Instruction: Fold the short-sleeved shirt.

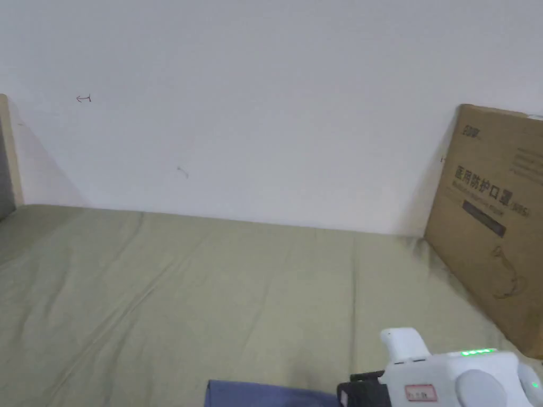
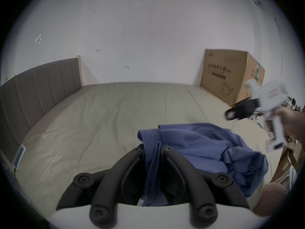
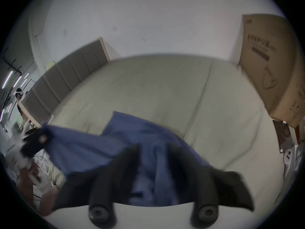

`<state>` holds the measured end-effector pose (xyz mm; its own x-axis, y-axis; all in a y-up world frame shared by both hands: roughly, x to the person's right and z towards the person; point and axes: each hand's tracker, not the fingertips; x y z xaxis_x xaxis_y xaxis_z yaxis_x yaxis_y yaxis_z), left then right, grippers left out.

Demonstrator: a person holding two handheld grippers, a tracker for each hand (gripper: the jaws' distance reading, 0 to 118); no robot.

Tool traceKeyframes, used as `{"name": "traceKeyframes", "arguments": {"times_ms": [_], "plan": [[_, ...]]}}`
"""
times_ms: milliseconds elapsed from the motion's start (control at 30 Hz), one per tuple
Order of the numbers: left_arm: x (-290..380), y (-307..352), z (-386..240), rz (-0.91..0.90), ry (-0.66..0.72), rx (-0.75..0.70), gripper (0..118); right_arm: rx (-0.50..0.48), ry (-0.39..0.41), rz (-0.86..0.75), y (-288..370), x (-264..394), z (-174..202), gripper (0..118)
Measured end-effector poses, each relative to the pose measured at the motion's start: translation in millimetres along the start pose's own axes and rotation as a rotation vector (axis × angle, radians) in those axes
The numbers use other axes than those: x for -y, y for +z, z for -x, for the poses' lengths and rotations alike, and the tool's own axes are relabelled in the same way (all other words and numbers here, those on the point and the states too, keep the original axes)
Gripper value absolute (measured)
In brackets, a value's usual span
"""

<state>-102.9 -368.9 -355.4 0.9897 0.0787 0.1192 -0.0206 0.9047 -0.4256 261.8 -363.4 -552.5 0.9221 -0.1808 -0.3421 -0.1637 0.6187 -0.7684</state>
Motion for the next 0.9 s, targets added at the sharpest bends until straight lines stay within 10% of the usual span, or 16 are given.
{"name": "traceKeyframes", "arguments": {"times_ms": [333, 433, 500, 600, 900], "plan": [[23, 10, 18, 0.063, 0.075, -0.01, 15, 0.206, -0.016, 0.397, -123, -10, -20, 106], [27, 8, 22, 0.08, 0.1, -0.039, 15, 0.154, -0.038, 0.347, -103, -20, -11, 74], [23, 8, 25, 0.105, 0.116, -0.035, 15, 0.076, 0.003, 0.335, -82, -21, -6, 6], [10, 15, 27, 0.101, 0.117, -0.033, 15, 0.064, 0.019, 0.23, -34, -13, 1, 6], [-100, 80, 38, -0.084, 0.005, -0.043, 15, 0.014, -0.325, -0.135, 189, -9, -47, 6]]}}
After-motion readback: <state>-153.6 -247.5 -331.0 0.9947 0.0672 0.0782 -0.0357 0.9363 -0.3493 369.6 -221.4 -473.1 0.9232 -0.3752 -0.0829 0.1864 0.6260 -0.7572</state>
